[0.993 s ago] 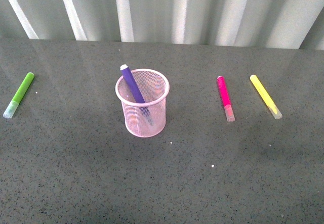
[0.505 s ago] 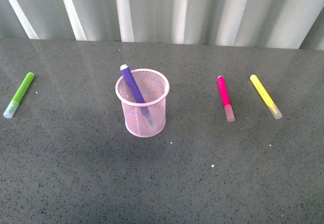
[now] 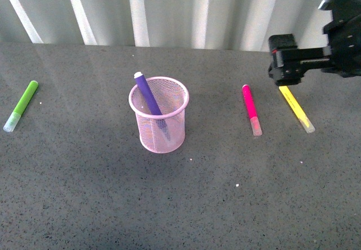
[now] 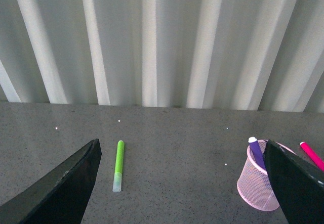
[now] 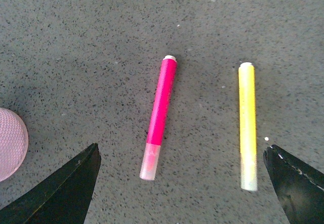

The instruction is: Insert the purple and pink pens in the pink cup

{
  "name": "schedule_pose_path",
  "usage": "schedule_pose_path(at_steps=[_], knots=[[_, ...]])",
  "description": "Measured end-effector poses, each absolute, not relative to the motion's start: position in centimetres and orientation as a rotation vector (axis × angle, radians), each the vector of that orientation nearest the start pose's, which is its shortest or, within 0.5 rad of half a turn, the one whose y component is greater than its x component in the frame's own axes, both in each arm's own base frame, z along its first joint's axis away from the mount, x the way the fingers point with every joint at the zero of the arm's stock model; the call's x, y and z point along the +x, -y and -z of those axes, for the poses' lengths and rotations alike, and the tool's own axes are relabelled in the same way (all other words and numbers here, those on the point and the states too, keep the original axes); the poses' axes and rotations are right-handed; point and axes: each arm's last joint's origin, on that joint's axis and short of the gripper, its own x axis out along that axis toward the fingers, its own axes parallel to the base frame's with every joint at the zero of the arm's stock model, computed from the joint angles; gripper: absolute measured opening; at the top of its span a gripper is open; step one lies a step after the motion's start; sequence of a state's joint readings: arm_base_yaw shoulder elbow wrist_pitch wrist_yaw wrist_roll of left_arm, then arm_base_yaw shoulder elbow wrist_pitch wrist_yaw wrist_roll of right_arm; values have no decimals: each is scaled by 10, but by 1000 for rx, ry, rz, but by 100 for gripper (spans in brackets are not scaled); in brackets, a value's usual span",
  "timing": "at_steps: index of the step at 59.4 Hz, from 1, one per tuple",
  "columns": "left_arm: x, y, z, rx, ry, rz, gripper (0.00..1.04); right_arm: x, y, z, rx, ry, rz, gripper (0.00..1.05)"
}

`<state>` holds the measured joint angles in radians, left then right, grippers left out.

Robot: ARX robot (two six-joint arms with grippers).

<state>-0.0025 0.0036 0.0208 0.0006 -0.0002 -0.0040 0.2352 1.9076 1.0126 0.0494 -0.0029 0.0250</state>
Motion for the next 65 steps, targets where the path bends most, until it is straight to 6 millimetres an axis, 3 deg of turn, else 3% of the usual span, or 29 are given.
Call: schedule_pose_path(at_steps=[20,32,47,65], knots=[[97,0,-170,-4,17,2,98,408,-112,-91,-81,-906,-172,98],[97,0,-170,-4,17,2,98,427,-120,-82,-62,-918,-164,98],[97,0,-170,-4,17,2,98,443,-126,-67,-50,-937,-154,98],[97,0,-170,-4,18,2,98,444,-126,-45,-52,-975,-138,98]])
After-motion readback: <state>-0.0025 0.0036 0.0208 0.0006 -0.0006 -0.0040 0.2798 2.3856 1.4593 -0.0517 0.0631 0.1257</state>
